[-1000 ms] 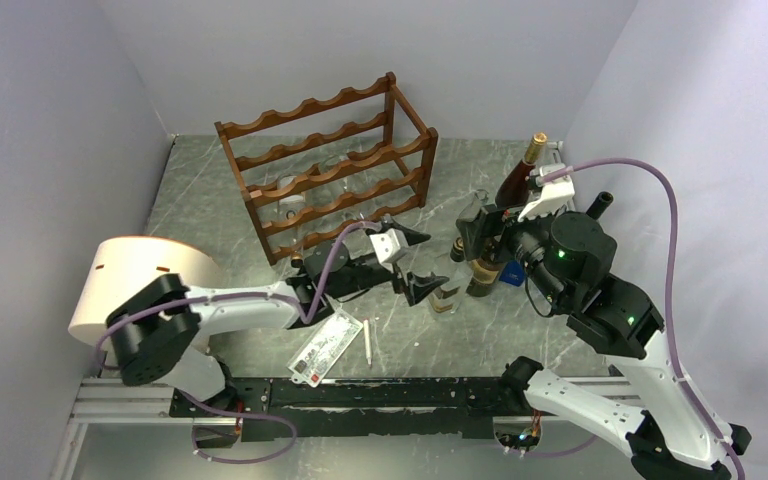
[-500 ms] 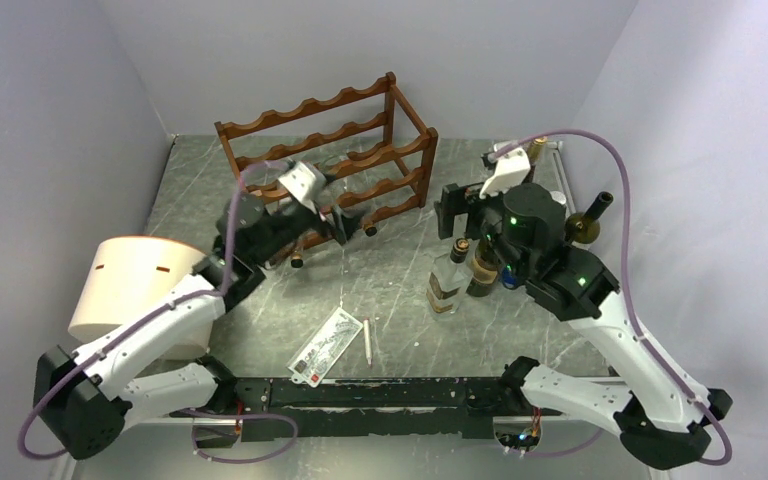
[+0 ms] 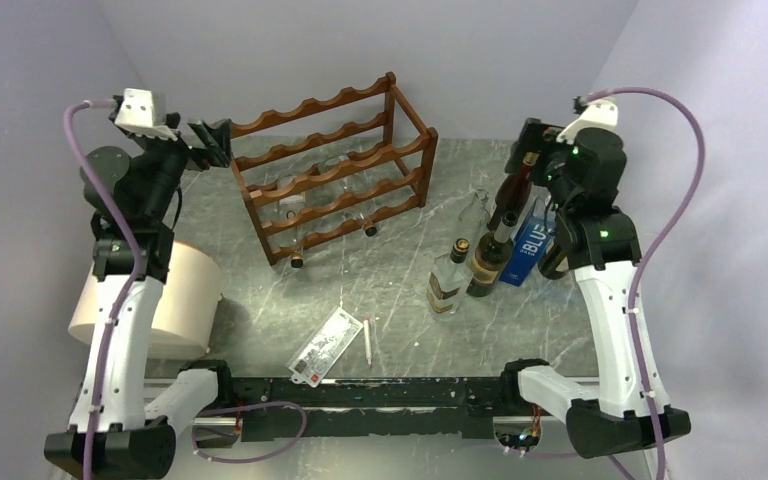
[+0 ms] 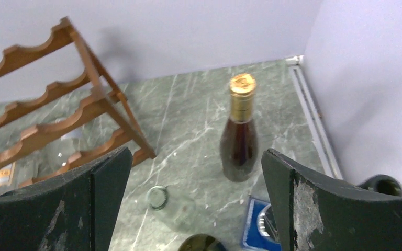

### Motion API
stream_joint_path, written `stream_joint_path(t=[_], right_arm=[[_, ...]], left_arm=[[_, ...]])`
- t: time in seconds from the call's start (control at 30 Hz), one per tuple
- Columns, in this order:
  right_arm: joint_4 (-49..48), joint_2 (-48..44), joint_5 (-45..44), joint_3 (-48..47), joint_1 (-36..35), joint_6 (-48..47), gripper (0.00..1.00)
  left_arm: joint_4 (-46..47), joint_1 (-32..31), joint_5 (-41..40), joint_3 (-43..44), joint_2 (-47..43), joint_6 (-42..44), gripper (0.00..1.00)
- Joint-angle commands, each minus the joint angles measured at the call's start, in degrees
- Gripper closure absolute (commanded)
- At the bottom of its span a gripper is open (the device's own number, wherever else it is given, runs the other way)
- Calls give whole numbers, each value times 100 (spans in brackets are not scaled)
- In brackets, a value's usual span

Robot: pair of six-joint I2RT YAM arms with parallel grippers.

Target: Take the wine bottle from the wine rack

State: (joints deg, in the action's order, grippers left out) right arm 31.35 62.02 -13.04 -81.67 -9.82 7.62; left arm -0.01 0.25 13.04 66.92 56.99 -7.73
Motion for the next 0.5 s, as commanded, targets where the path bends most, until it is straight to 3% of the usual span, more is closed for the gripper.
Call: stream_joint_path(t=[0.0, 0.2, 0.47], right_arm=[[33, -127, 626, -317, 523, 193, 0], [-483, -581, 1156, -8, 525, 29, 0], [-713, -853, 1074, 238, 515, 81, 0]], left_arm=[[-663, 89, -333, 470, -404, 337, 1], [-646, 89, -236, 505, -718, 373, 1], [-641, 89, -82, 586, -821, 388, 1]])
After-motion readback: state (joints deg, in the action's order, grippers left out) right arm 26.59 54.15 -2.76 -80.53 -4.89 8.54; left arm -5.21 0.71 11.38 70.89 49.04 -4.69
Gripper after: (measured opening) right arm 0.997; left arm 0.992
